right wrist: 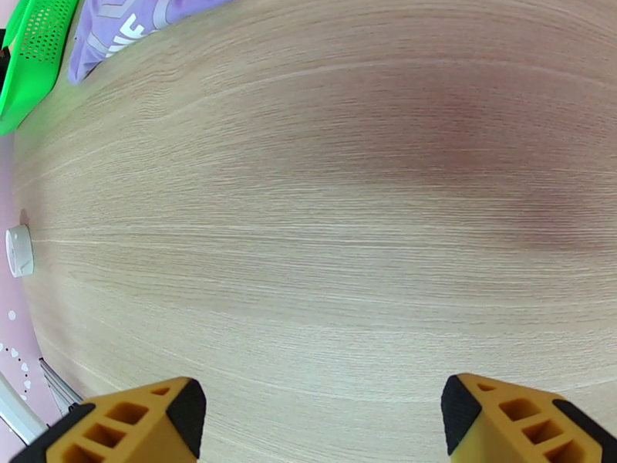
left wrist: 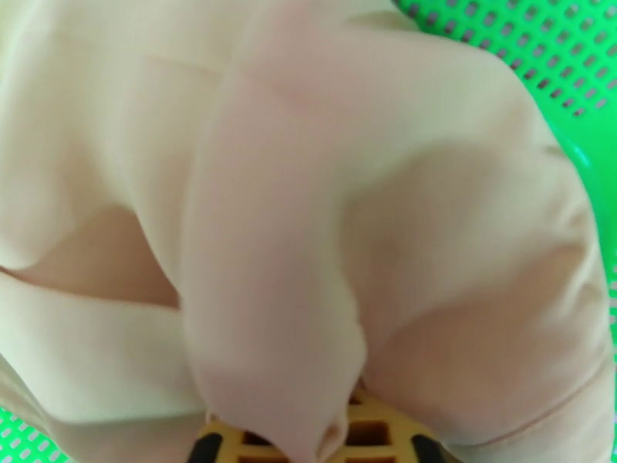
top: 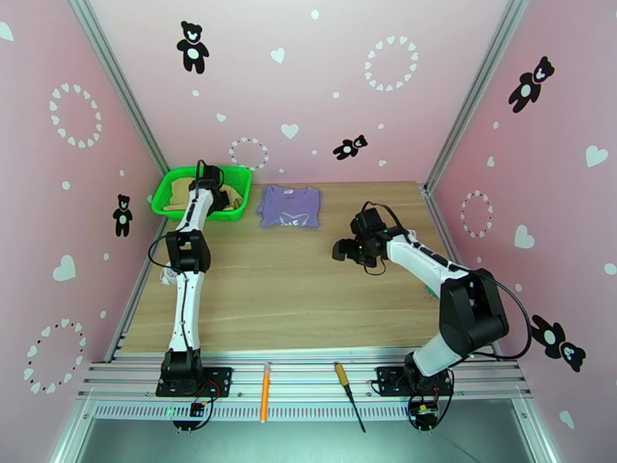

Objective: Fold and stack the mixed laundry pile

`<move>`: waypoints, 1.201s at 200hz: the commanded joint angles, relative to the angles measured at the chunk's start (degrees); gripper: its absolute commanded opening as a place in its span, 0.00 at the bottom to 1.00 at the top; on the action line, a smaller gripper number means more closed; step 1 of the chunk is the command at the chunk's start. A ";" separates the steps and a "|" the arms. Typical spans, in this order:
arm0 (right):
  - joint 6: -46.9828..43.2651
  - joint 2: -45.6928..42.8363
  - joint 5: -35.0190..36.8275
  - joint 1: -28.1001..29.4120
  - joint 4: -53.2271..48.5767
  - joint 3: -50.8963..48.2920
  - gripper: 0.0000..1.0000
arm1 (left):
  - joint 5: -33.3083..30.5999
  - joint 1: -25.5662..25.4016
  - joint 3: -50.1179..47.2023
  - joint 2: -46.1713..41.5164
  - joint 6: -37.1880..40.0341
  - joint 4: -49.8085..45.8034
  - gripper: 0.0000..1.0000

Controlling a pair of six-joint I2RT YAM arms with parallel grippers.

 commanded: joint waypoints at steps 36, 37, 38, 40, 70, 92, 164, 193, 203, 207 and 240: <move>0.02 -6.39 3.04 0.27 -2.39 2.35 0.86 | 7.36 0.58 4.57 -18.56 -4.06 4.47 0.00; 0.02 -6.53 3.00 0.27 -2.38 2.39 0.86 | 7.42 0.58 4.60 -18.99 -4.14 4.51 0.00; 0.02 -6.65 2.98 0.27 -2.37 2.37 0.86 | 7.53 0.58 4.61 -19.43 -4.27 4.57 0.00; 0.06 -6.80 2.96 0.32 -2.36 2.35 0.86 | 7.67 0.58 4.62 -20.08 -4.48 4.66 0.00; -0.29 -11.29 3.16 0.28 -2.18 0.50 0.85 | 11.91 0.58 3.17 -33.24 -7.40 3.60 0.00; -0.91 -15.38 3.44 0.28 -2.31 -1.34 0.85 | 16.29 0.09 0.30 -41.59 -8.84 0.89 0.00; -4.07 -25.33 3.34 -0.08 -3.77 -7.62 0.85 | 18.87 -13.78 -33.07 -72.57 -12.24 -0.85 0.00; -5.51 -27.10 2.52 -0.13 -3.44 -10.37 0.85 | 16.05 -18.91 -54.82 -82.36 -16.75 4.03 0.00; -6.01 -27.46 2.18 -0.17 -3.11 -11.36 0.85 | 15.29 -20.06 -62.26 -84.26 -18.55 6.87 0.00; -6.16 -27.48 2.08 -0.12 -2.97 -11.70 0.85 | 15.07 -20.43 -65.01 -84.64 -19.18 8.05 0.00; -6.73 -26.20 0.30 -0.17 -1.91 -13.62 0.86 | 14.94 -25.63 -80.11 -79.78 -24.30 16.02 0.00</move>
